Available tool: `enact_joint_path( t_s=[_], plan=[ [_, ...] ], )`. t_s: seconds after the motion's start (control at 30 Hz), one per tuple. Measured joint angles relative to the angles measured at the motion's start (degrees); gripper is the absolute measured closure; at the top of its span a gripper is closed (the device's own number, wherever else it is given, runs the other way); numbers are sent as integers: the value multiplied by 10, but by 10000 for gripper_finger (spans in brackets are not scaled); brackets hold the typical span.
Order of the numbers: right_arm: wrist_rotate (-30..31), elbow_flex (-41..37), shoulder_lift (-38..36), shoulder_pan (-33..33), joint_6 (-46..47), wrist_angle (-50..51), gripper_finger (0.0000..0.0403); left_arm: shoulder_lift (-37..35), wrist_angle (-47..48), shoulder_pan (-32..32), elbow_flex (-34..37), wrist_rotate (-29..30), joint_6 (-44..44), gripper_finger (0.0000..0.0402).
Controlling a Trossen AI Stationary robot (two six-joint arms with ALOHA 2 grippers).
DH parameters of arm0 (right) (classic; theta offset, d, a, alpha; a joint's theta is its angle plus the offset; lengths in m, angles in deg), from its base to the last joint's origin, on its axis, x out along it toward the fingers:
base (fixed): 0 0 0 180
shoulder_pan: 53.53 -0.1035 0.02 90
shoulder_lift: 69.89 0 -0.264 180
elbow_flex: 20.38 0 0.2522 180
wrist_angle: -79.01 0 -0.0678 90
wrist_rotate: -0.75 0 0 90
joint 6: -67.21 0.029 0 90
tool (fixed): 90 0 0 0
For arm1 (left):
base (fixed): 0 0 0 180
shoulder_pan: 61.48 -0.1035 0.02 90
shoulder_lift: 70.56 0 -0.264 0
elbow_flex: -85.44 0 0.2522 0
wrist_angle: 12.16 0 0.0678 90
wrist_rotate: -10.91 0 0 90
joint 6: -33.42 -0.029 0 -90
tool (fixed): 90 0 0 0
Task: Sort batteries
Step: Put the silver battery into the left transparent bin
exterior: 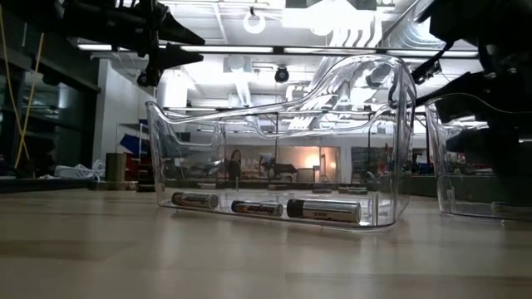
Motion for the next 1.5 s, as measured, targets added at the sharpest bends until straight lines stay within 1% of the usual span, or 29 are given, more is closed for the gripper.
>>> enact_joint_path(
  t_s=[0.1,0.17,0.27,0.37,0.4,0.43,0.5,0.63,0.8,0.87,0.93,1.03,1.13,1.27,1.37,1.5],
  plan=[
    [4,-2,0,4,-3,-3,235,0,0,0,0,0,0,259],
    [7,-3,1,6,-6,-5,248,0,1,0,0,0,0,259],
    [23,-3,2,7,7,-10,295,0,1,0,0,4,0,259],
    [34,-3,2,13,41,-11,367,0,1,-2,0,5,-5,259],
    [33,-2,2,15,57,-9,382,0,1,-2,0,5,-6,259],
    [32,3,3,17,72,-1,388,0,1,-2,0,6,-9,259],
    [33,21,2,18,91,34,385,0,0,-2,0,6,-16,259],
    [42,80,-19,18,82,135,396,-1,0,-3,0,6,-32,259],
    [75,165,-68,19,81,267,398,-1,0,-10,0,7,-34,259],
    [90,210,-83,23,84,282,398,-1,0,-16,0,7,-34,259],
    [103,247,-88,32,73,275,398,-1,0,-22,0,6,-34,259],
    [107,285,-69,59,18,177,399,-1,0,-30,0,7,-34,259],
    [101,297,-25,93,-34,66,400,-1,0,-37,0,6,-34,259],
    [35,297,47,128,-80,-69,386,-1,2,-39,0,5,-34,259],
    [28,297,88,140,-85,-101,354,-1,21,-39,0,3,-32,259],
    [28,308,107,151,-82,-85,286,-1,83,-39,0,-8,-31,259]
  ],
)
